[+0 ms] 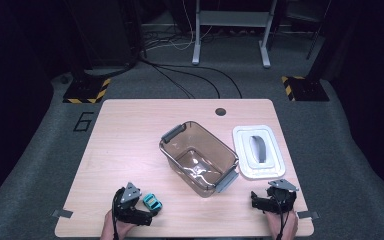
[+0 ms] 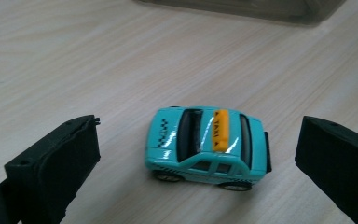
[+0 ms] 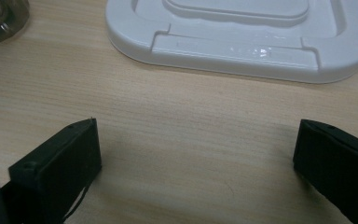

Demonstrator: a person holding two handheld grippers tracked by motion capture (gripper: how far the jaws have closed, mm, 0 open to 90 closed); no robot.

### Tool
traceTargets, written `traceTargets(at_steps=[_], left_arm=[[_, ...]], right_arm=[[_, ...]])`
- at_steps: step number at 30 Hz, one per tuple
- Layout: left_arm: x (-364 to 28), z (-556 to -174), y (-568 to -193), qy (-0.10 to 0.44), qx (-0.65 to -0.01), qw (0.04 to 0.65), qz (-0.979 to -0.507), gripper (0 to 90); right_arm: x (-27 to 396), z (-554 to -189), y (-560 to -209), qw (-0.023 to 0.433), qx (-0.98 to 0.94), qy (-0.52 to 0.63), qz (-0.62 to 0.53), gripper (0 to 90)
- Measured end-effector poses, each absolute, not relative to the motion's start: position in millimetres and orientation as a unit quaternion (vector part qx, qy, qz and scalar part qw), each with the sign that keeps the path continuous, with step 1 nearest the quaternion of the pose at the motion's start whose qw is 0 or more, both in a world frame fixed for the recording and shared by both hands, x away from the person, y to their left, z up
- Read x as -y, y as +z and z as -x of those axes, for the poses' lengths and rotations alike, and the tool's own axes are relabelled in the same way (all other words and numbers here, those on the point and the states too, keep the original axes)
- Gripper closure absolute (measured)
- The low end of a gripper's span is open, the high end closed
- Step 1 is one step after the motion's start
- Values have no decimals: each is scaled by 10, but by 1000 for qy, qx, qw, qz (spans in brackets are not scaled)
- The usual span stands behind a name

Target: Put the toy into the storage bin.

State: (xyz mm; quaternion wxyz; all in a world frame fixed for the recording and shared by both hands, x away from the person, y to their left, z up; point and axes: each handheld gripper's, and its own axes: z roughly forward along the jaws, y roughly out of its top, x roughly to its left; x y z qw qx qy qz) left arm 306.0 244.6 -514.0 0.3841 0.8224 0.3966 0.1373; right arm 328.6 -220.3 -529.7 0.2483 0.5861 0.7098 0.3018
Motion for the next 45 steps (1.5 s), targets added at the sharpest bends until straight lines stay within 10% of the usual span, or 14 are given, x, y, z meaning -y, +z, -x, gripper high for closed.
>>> traceTargets(at_steps=[13,22,45], left_arm=[[-2403,-3116,-5284,140,-389,363,-835,11],[-2392,-3074,-5262,158,-385,362,-835,228],[-2470,-3139,-5185,165,-380,373,-830,246]], right_arm=[[2206,-3285,-5297,249,-710,303,-585,6],[2206,-3282,-5296,249,-710,302,-586,9],[2208,-3283,-5296,250,-709,303,-586,11]])
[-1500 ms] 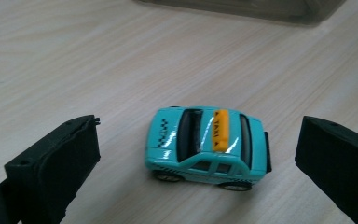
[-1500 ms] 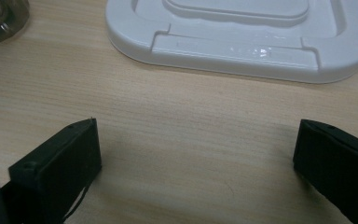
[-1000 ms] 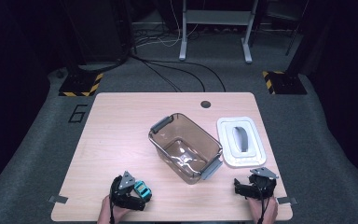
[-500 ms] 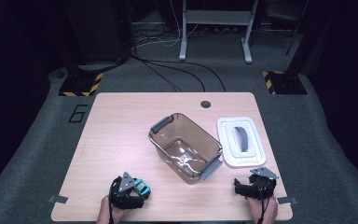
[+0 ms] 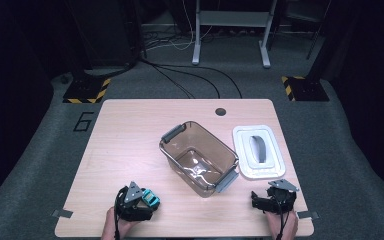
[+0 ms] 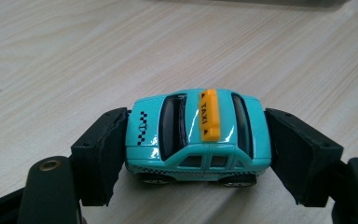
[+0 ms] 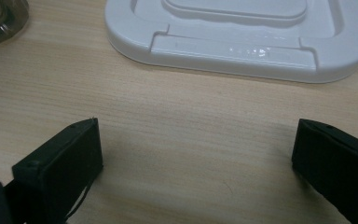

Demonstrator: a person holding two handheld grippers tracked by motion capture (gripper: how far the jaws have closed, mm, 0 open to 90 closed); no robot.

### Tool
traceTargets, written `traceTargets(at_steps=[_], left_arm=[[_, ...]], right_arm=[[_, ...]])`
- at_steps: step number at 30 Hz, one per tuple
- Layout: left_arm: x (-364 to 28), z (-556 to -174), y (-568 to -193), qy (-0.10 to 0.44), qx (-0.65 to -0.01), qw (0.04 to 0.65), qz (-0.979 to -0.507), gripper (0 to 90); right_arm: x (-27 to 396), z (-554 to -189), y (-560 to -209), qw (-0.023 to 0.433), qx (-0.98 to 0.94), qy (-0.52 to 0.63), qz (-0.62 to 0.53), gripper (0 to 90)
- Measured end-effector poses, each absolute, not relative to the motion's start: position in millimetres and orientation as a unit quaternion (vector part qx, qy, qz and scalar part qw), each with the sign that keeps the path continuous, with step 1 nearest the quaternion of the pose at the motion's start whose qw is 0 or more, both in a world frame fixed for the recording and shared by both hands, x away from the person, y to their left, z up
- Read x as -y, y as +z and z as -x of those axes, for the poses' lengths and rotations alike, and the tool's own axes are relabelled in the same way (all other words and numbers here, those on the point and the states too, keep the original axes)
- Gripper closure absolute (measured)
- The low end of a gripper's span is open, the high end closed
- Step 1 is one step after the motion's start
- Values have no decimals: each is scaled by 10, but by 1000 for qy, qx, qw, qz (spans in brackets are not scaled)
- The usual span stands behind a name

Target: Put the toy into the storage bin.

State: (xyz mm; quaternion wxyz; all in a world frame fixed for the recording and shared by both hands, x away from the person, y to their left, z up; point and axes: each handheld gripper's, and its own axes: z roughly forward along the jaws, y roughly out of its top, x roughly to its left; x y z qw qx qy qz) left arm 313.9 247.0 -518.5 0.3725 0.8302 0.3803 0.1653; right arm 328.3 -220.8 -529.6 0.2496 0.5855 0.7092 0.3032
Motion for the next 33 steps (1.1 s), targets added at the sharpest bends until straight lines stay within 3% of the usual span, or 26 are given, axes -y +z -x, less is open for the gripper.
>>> traceTargets(at_steps=[33], left_arm=[[-2663,-3506,-4783,162,-363,361,-844,246]], right_arm=[[2215,-3293,-5297,246,-711,304,-584,4]])
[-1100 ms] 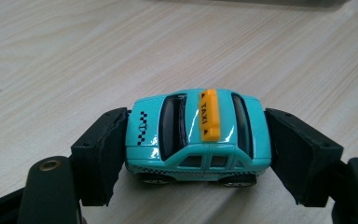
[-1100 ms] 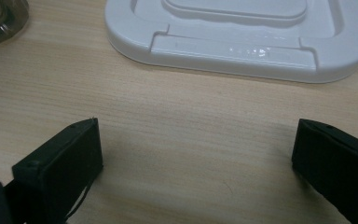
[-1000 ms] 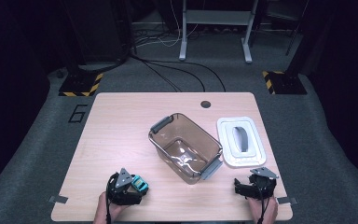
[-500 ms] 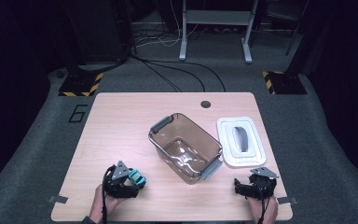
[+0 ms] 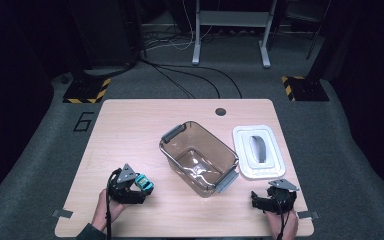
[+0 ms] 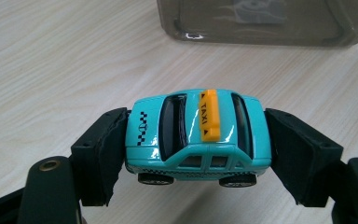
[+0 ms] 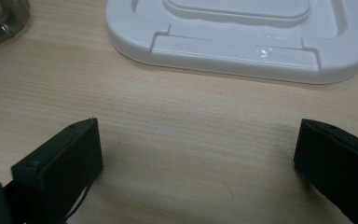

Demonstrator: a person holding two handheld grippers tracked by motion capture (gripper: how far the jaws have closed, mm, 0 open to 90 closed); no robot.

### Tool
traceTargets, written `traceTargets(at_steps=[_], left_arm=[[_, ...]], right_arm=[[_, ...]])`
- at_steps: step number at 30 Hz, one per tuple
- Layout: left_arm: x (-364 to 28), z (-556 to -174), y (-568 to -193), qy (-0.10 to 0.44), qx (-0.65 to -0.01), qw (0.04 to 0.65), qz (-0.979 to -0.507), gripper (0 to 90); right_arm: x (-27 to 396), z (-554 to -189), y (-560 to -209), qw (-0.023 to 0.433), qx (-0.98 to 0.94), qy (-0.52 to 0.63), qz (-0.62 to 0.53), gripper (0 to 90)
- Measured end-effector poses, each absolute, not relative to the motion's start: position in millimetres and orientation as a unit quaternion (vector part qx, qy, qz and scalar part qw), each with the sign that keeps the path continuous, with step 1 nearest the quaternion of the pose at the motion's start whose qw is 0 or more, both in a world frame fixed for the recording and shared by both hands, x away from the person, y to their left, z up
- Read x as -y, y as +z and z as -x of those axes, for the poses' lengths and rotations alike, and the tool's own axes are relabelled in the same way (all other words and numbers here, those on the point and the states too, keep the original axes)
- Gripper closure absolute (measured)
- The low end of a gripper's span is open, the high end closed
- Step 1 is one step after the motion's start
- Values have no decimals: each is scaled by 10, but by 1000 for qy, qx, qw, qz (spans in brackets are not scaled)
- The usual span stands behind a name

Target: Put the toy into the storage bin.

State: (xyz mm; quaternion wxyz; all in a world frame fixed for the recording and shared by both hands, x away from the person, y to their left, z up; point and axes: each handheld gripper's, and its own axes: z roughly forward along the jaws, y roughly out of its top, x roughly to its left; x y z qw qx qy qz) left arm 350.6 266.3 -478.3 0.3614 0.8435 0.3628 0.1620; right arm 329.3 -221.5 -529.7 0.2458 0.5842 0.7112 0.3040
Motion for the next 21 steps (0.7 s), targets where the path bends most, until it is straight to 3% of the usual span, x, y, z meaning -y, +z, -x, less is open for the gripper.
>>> traceTargets(at_steps=[21], left_arm=[[-2830,-3710,-4436,170,-358,359,-845,246]], right_arm=[[2213,-3292,-5297,245,-710,304,-586,4]])
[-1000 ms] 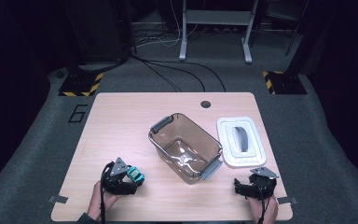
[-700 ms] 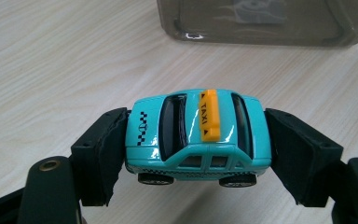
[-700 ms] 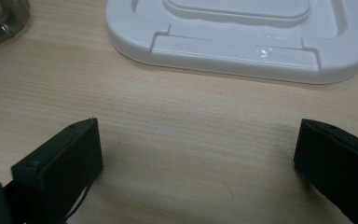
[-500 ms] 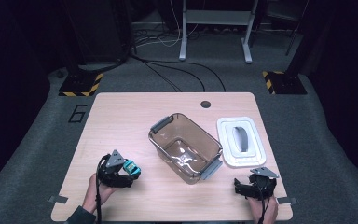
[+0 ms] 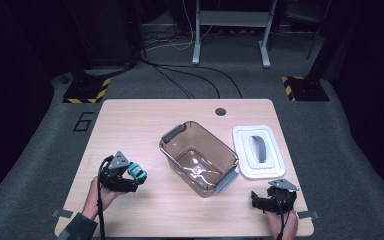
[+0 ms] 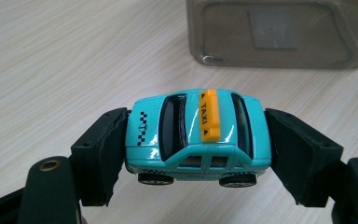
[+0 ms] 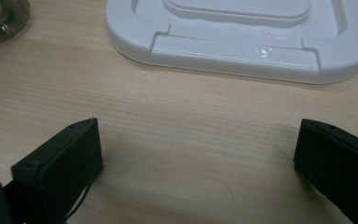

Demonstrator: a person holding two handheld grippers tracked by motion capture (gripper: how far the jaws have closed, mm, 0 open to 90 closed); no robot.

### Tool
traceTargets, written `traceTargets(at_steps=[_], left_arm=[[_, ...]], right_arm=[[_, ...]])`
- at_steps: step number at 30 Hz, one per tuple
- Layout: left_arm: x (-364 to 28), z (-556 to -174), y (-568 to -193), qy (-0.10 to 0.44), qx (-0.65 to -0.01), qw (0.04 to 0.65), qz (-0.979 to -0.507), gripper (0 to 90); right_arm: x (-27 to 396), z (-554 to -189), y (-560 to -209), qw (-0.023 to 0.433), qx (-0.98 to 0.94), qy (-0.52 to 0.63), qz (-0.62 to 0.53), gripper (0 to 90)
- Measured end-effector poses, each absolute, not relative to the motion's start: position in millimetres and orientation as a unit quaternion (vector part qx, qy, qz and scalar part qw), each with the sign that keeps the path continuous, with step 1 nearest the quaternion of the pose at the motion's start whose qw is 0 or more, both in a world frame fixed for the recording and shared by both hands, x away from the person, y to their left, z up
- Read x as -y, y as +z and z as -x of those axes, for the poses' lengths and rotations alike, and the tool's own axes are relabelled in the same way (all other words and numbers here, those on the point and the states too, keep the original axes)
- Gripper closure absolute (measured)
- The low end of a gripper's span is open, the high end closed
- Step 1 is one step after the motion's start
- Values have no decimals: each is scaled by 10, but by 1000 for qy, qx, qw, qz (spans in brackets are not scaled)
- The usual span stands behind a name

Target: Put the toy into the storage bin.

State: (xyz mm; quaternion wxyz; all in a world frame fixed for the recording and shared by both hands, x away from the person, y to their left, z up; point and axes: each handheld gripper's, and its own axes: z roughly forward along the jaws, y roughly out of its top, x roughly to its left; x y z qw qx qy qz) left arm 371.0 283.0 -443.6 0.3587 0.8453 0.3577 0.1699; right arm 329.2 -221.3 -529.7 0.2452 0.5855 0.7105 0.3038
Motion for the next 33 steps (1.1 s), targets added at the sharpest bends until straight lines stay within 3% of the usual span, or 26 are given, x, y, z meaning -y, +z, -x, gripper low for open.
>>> traceTargets(at_steps=[33], left_arm=[[-2734,-4002,-3909,182,-326,366,-853,246]], right_arm=[[2213,-3295,-5297,246,-711,304,-585,4]])
